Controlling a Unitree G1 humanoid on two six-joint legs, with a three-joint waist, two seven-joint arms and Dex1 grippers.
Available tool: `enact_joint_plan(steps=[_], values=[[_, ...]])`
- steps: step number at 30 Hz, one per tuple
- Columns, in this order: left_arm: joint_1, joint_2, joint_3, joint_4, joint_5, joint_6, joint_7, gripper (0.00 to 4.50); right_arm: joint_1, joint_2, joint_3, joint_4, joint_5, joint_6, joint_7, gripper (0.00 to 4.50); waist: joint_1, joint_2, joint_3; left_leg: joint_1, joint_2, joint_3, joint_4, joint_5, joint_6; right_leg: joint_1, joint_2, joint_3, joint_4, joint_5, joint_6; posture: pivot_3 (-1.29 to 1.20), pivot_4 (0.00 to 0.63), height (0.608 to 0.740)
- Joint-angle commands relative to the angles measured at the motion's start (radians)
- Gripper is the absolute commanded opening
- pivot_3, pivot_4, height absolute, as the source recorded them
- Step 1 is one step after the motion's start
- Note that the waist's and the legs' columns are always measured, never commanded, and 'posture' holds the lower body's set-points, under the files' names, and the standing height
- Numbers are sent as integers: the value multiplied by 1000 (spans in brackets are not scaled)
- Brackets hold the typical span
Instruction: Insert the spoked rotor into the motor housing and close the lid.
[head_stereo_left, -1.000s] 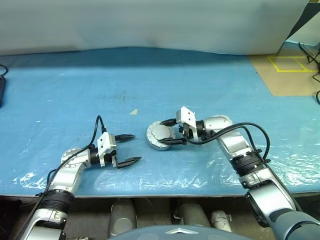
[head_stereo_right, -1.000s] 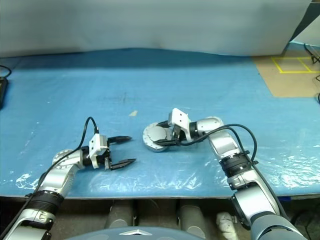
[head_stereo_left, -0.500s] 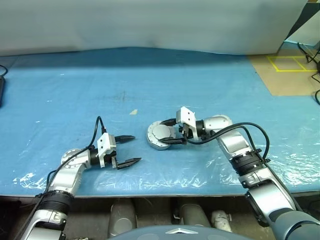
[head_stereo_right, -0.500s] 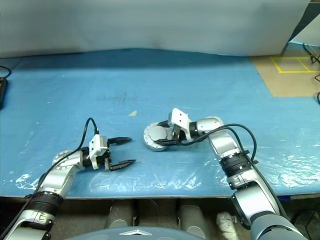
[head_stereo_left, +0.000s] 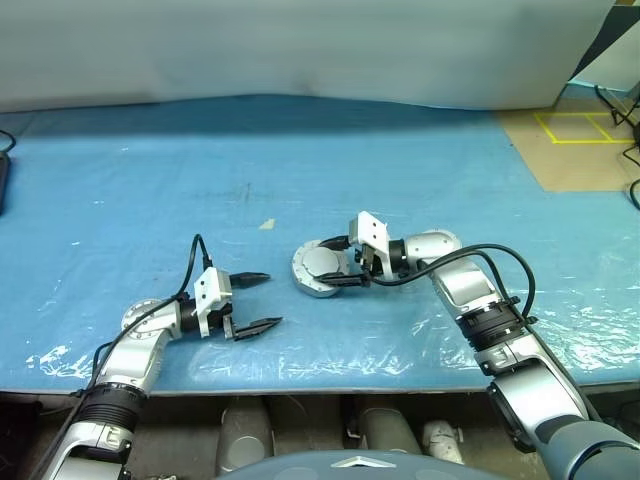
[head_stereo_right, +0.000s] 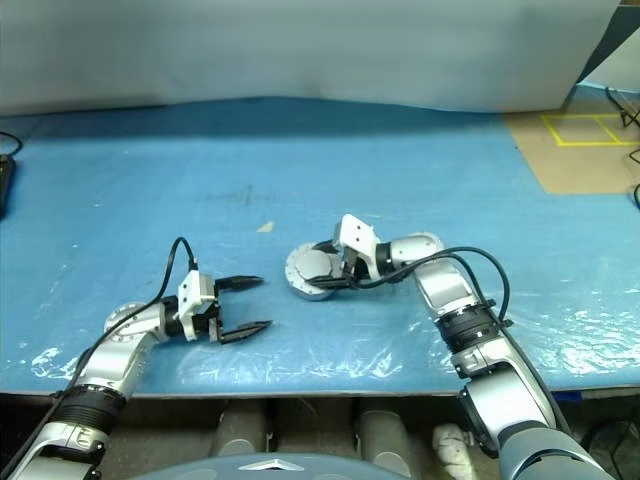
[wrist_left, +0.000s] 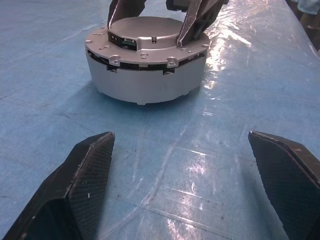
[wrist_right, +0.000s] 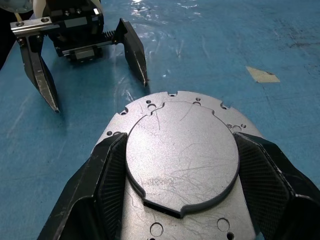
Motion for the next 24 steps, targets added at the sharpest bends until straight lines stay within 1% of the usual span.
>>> enact_joint_plan(steps=[1,7,13,20,24], values=[[-1,9,7,-27,-5,1,1,4500,-4,4,13,-34,-9,25,-10,2952,0,0,0,0,0,0,0,0,0,0,0,0,0,0,0,0,150,740],[-3,9,7,-24,-5,3,0,4500,3,17,25,-60,-18,49,-37,2952,-1,0,0,0,0,0,0,0,0,0,0,0,0,0,0,0,150,740],[-3,9,7,-27,-4,6,1,4500,12,-1,55,-57,-59,42,-51,2952,-1,0,0,0,0,0,0,0,0,0,0,0,0,0,0,0,150,740],[-16,-39,45,-82,-63,93,84,4500,18,-28,93,-37,-113,49,-70,2952,-1,0,0,2,0,0,0,0,0,2,0,0,0,0,0,0,150,740],[-46,-61,64,-114,-95,192,145,4500,14,-27,99,-25,-121,68,-88,2952,-1,0,0,6,0,0,0,0,0,5,0,0,0,0,0,0,150,740]])
